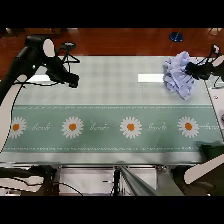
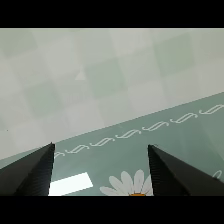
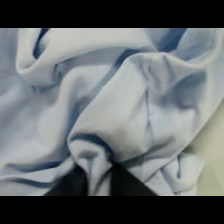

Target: Fold the shirts.

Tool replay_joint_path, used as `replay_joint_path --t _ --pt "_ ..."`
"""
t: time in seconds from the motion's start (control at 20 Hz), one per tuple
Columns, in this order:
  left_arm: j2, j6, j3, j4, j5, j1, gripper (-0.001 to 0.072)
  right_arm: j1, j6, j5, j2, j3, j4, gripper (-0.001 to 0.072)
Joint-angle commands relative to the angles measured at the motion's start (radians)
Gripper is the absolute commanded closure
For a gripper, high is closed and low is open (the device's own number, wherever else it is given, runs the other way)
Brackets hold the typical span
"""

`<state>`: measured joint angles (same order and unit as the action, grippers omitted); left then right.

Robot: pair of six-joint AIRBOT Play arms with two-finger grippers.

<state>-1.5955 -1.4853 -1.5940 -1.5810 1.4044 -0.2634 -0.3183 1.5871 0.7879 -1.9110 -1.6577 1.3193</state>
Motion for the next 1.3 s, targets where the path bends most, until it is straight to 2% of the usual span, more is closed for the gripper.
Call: replay_joint_path --t 0.0,0.05,0.15,0.25,0.3,0.6,0.85,1.0,1.25 --pt "0.0 0.0 -0.001 0.011 0.003 0.001 -0.0013 0.013 -0.003 -0.008 -0.003 -0.001 -0.019 0.0688" --pt "0.001 0.0 -0.001 0.011 0.011 0.001 -0.0013 0.013 -0.013 -0.016 0.027 -0.002 -0.019 0.0689" --pt "0.012 0.0 -0.016 0.011 0.051 0.001 -0.0013 0.013 -0.107 -0.018 0.108 -0.022 -0.013 0.0689" --pt "0.036 0.0 -0.06 0.011 0.086 0.001 0.0087 0.012 -0.171 -0.031 0.208 -0.06 -0.01 0.0689" --pt "0.053 0.001 -0.097 0.012 0.1 0.001 0.0097 0.012 -0.178 -0.031 0.259 -0.088 -0.011 0.069" --pt "0.207 0.0 -0.341 0.074 0.196 0.001 0.0095 0.048 -0.178 -0.089 0.614 -0.219 -0.129 0.0689" --pt "0.381 -0.005 -0.377 0.124 0.249 0.001 0.0095 0.115 -0.178 -0.097 0.847 -0.277 -0.22 0.069" --pt "0.452 -0.028 -0.377 0.128 0.267 0.001 0.0095 0.156 -0.177 -0.098 0.93 -0.313 -0.296 0.069" --pt "0.526 -0.031 -0.377 0.168 0.335 0.001 0.0095 0.166 -0.177 -0.092 0.972 -0.315 -0.568 0.069"
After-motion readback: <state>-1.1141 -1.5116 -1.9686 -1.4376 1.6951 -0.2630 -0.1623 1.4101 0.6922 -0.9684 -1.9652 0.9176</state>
